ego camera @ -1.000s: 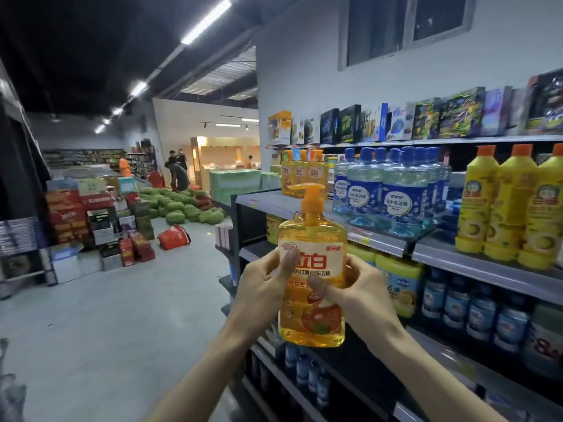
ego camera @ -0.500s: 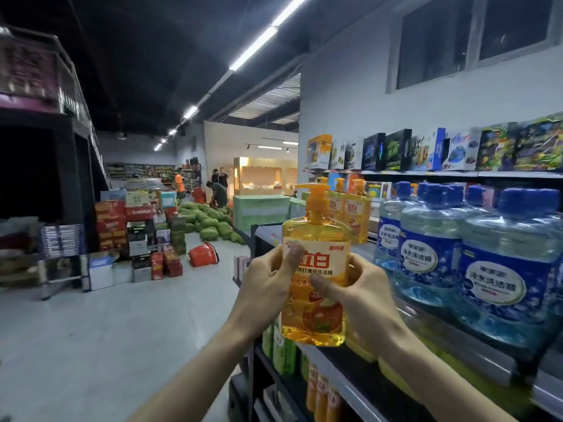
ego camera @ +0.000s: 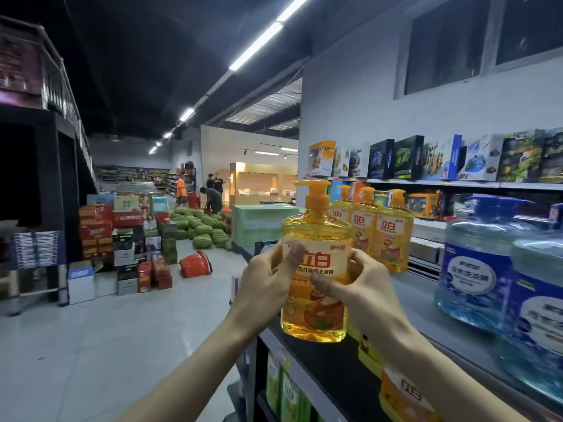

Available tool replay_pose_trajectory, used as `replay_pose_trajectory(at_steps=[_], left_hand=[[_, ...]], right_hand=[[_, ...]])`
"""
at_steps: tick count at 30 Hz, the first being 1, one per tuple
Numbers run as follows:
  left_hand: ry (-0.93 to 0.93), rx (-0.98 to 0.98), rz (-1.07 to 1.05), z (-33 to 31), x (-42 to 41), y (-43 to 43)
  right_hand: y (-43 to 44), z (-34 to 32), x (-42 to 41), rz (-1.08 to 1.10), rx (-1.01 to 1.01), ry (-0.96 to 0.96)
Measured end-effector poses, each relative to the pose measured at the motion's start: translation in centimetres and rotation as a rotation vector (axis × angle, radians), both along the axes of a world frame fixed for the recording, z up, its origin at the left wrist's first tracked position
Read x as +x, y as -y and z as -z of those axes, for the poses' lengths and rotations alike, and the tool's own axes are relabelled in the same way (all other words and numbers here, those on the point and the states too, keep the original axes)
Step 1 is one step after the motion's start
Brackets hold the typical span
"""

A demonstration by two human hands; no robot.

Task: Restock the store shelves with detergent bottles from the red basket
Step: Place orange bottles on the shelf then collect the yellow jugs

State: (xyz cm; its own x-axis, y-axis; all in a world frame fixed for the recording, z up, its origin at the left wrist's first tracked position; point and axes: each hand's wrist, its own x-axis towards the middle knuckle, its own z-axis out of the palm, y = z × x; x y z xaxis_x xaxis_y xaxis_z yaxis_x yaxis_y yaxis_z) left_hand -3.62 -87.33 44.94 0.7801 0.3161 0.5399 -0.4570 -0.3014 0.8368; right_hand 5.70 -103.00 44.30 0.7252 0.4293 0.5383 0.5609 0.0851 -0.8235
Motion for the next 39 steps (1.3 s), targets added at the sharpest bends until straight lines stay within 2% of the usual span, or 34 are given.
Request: replay_pose_trajectory(at_steps=[8, 18, 25, 34, 39], left_hand=[[0.03, 0.039, 0.192, -1.9, 6.6, -11.1], [0.112, 0.082, 0.295, -1.9, 17.4, -18.4], [0.115, 0.076, 0.38, -2.6, 27.2, -19.8], [0.077, 0.078, 0.458, -2.3, 38.7, -19.5], [0.046, 0.099, 0.486, -1.7, 42.5, -20.0]], right_hand=[[-9.2, -1.7, 5.6, 0.087, -0.014, 0.072], [-15.3, -2.6, 14.5, 0.199, -0.096, 0.13], [-15.8, -4.7, 22.4, 0.297, -0.204, 0.197], [-16.0, -3.4, 31.3, 0.437, -0.215, 0.134], [-15.5, -3.6, 33.5, 0.468, -0.324, 0.107]])
